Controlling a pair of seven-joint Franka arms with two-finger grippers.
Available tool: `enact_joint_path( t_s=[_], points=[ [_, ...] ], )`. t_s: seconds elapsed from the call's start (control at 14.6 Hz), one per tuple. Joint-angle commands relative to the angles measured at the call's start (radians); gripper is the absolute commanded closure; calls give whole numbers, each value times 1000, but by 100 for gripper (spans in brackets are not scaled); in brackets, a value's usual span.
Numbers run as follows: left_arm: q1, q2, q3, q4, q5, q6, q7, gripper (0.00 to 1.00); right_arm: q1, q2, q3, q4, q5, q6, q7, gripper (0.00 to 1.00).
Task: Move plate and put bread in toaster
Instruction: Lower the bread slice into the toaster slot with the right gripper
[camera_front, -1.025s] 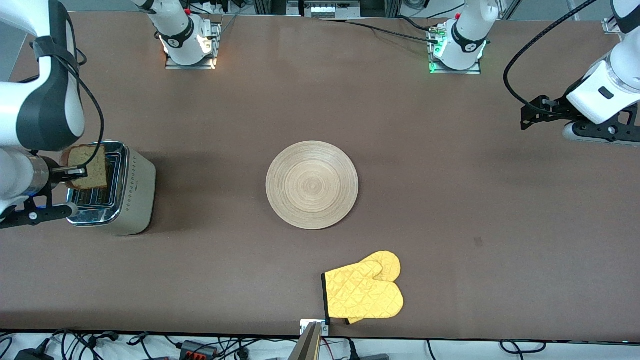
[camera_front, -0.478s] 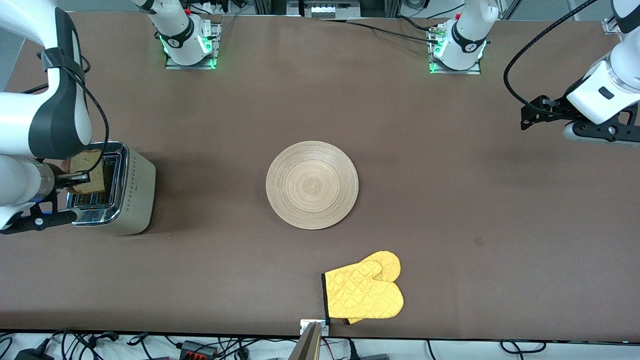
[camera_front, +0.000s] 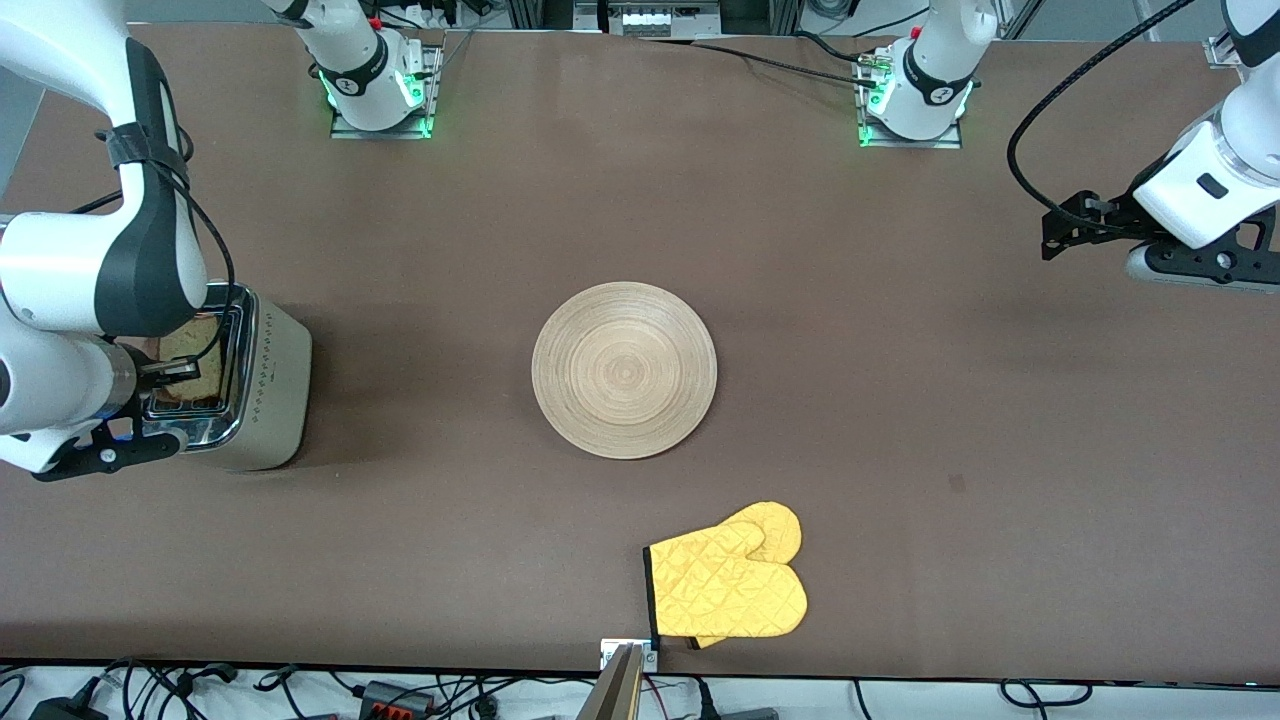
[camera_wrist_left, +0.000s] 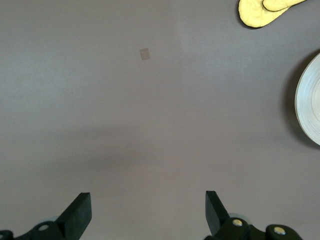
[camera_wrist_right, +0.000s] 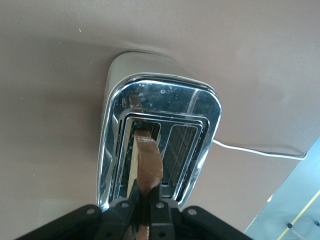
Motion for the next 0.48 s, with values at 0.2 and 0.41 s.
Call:
enact_joint_path(
  t_s=[0.2, 0.41],
  points=[
    [-5, 10, 0, 27, 23, -17, -10, 0, -15, -16, 7, -74, -2, 74, -14, 100],
    [-5, 10, 0, 27, 23, -17, -10, 0, -15, -16, 8, -74, -2, 76, -17, 74]
  ],
)
